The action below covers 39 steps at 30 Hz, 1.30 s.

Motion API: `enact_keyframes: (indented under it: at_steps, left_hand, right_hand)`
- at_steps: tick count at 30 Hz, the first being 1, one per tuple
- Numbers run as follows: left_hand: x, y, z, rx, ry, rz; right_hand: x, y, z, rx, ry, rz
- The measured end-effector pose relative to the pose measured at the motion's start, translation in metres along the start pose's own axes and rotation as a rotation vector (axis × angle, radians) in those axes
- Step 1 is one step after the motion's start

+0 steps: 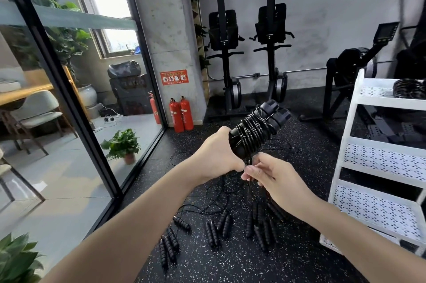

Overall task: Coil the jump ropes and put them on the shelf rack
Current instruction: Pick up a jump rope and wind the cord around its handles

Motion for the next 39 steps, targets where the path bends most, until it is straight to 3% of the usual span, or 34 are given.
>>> enact_keyframes:
  at_steps: [4,7,11,13,17,20,24,31,34,39]
  left_hand:
    - [-0.006,-0.006,0.002,0.04,-0.068,0.04]
    - [-0.02,-0.016,0.009,0.153,-0.03,0.108]
    - [-0.033,-0.029,0.025,0.326,0.194,0.208]
    - [-0.034,-0.034,0.033,0.377,0.32,0.255]
    - [-0.027,-0.037,0.041,0.385,0.474,0.262]
    - [-0.018,-0.033,0.044,0.32,0.54,0.227]
    - [-0.012,-0.027,0.044,0.183,0.655,0.217]
    - [0.0,-0.009,0.021,-0.065,0.524,0.105]
    - [0.007,-0.003,0.004,-0.161,0.404,0.027]
    - [0.015,-0.003,-0.024,-0.298,-0.04,-0.092]
  right_hand:
    - [0.005,0.005,0.004,0.121,-0.015,-0.061]
    - [-0.001,0.012,0.003,0.187,-0.255,-0.121]
    - [-0.029,0.026,-0.012,0.249,-0.451,0.006]
    - [-0.022,0.038,-0.037,0.166,-0.585,-0.026]
    - [0.003,0.06,-0.036,0.346,-0.593,0.024]
    - [0.019,0.066,-0.042,0.313,-0.714,-0.01]
    - [0.039,0.066,-0.043,0.303,-0.68,-0.018]
    - [0.065,0.04,-0.049,0.081,-0.405,0.024]
    - [0.067,0.023,-0.051,-0.06,-0.34,0.003]
    - [0.061,-0.007,-0.045,-0.281,-0.188,-0.057]
Point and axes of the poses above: each hand's wrist, its own y-axis towards the middle knuckle, its own z-axis out of the palm, x = y × z, the point moved 10 cm from there along y, towards the middle knuckle, and after that the axes turned 7 degrees about -y, right-handed, at the moved point
